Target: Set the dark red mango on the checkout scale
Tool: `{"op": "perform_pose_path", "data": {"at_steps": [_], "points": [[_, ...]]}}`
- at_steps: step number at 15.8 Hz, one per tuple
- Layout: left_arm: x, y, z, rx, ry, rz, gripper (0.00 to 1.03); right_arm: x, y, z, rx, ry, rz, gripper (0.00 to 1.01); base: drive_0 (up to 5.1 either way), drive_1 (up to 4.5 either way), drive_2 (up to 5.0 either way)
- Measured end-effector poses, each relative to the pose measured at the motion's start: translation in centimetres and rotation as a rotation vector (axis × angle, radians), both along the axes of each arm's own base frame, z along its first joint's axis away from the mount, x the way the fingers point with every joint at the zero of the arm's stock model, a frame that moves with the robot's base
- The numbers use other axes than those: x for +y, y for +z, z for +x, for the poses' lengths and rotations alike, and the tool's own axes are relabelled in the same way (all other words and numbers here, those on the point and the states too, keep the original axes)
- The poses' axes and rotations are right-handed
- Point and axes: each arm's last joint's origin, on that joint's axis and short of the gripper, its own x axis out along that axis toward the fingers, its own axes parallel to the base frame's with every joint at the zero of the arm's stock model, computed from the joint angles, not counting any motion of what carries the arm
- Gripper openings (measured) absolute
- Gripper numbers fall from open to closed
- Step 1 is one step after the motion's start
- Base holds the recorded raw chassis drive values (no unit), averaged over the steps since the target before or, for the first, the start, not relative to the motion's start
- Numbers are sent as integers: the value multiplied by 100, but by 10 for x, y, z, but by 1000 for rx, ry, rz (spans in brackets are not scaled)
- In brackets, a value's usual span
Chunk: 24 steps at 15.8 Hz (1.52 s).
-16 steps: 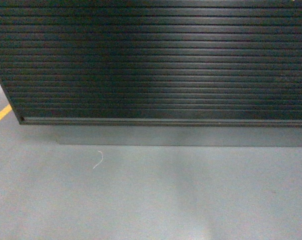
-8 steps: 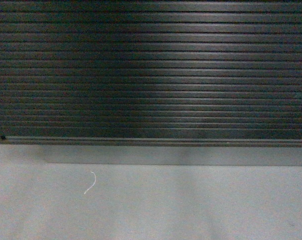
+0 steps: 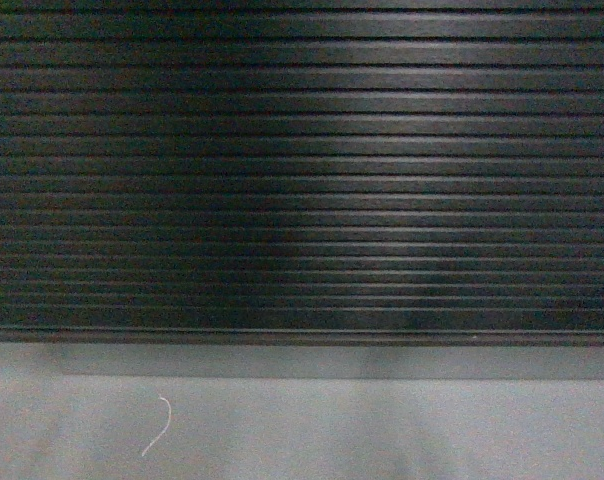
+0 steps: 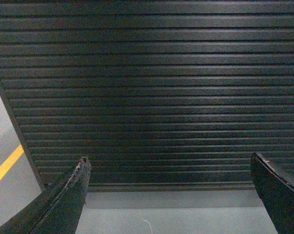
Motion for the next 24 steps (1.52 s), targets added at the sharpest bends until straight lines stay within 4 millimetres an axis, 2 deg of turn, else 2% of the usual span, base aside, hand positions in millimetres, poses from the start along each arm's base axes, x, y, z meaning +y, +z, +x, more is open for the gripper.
{"op": "perform_pose_path", "data": {"at_steps": [7, 24], "points": [[0, 0, 0, 2, 0, 0, 98, 0, 0, 0, 0, 0, 0, 98, 4, 336, -328], [0, 0, 0, 2, -2, -1, 98, 0, 0, 0, 2, -1, 0, 98, 0, 0, 0]]}}
